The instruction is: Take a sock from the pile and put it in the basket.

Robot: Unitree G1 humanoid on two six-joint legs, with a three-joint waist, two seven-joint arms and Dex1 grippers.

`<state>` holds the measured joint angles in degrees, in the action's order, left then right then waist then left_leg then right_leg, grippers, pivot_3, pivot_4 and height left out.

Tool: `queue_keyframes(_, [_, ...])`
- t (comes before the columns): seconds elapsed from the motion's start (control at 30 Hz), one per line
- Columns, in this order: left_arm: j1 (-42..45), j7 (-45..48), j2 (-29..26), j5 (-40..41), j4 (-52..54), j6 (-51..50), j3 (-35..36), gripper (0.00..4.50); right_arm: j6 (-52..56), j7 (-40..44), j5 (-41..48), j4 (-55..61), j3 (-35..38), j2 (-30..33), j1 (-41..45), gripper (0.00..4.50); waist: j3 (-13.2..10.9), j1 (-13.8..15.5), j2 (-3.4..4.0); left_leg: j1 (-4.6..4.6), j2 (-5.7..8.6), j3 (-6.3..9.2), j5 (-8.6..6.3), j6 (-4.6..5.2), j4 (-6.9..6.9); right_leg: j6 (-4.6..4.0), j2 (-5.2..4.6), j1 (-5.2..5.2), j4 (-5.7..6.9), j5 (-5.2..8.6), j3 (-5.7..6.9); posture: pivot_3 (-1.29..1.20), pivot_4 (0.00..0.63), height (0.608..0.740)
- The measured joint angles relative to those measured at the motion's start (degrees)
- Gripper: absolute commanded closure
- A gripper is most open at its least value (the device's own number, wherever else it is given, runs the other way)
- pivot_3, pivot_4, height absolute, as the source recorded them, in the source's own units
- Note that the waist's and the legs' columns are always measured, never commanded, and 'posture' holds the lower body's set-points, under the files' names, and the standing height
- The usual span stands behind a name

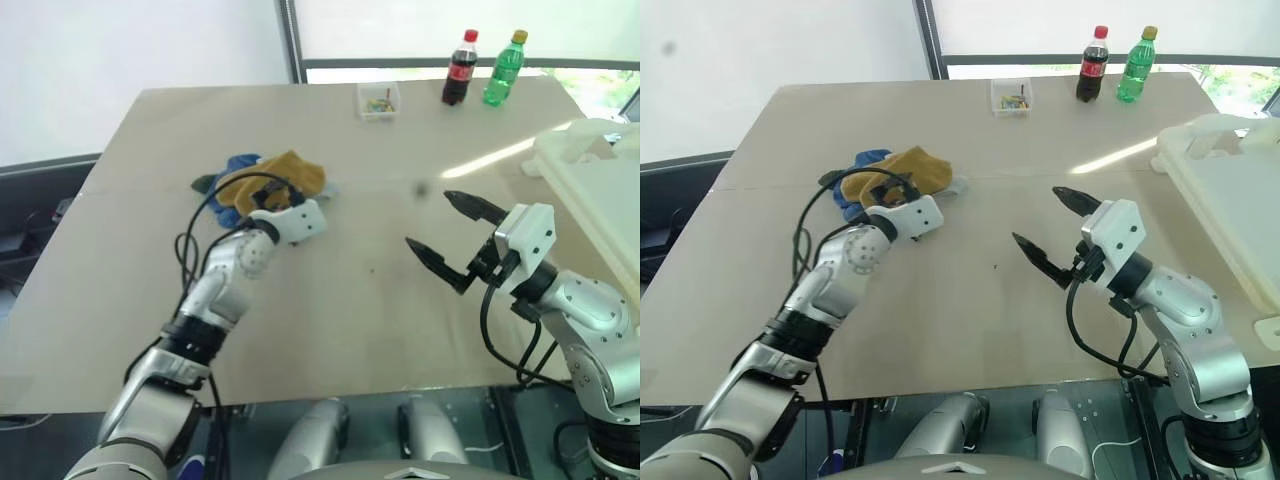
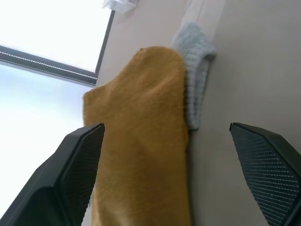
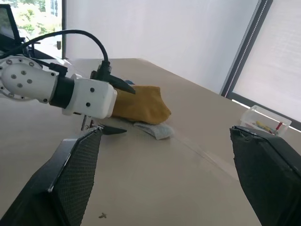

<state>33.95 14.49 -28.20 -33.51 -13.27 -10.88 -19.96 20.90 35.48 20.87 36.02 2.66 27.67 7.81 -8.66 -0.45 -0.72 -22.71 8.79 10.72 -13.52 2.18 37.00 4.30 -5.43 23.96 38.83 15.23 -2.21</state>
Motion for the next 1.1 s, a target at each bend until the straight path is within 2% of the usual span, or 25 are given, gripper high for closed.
queue_keyframes(0.13, [1.3,-1.2,1.9,-0.8,-2.5,0.0,-0.4,2.48,0.0,-0.1,-0.1,-0.1,0.0,0.0,0.2,0.00,0.0,-0.2,0.00,0.00,0.00,-0.01,0.00,0.01,0.03,0.02,0.01,0.00,0.01,-0.01,-0.02,0.00,0.150,0.740])
queue_keyframes(0.7, [7.0,-6.0,5.4,-2.1,-12.8,1.6,-0.5,2.48,-1.1,0.1,-1.8,-1.3,-1.3,0.6,1.1,0.00,0.0,-0.3,-0.02,-0.07,0.01,0.01,-0.01,0.02,0.18,0.05,0.01,0.00,0.06,-0.03,0.01,0.00,0.150,0.740])
queue_keyframes(0.8, [7.1,-6.0,5.4,-2.1,-14.2,2.0,-0.5,3.34,-1.1,0.1,-1.9,-1.3,-1.3,0.6,1.1,0.00,0.0,-0.2,-0.02,-0.07,0.02,0.01,-0.01,0.02,0.19,0.06,0.01,0.00,0.05,-0.03,0.01,0.00,0.150,0.740])
queue_keyframes(0.87, [7.4,-6.2,5.4,-2.2,-14.7,2.4,-0.5,4.32,-1.1,0.0,-1.9,-1.3,-1.3,0.7,1.1,0.00,0.0,-0.2,-0.02,-0.08,0.02,0.01,-0.01,0.02,0.20,0.06,0.00,-0.01,0.05,-0.03,0.01,0.00,0.150,0.740])
queue_keyframes(0.9, [7.5,-6.2,5.4,-2.2,-14.7,2.4,-0.5,4.48,-1.1,0.0,-1.9,-1.3,-1.3,0.7,1.1,0.00,0.0,-0.1,-0.03,-0.07,0.02,0.00,-0.01,0.02,0.20,0.06,0.00,-0.01,0.05,-0.03,0.01,0.00,0.150,0.740])
queue_keyframes(1.1, [7.6,-6.2,5.3,-2.2,-14.5,2.7,-0.4,4.48,-1.1,0.0,-1.9,-1.3,-1.3,1.0,1.1,0.00,0.0,-0.1,-0.05,-0.07,0.02,0.01,-0.01,0.02,0.21,0.07,0.00,-0.01,0.06,-0.04,0.01,0.00,0.150,0.740])
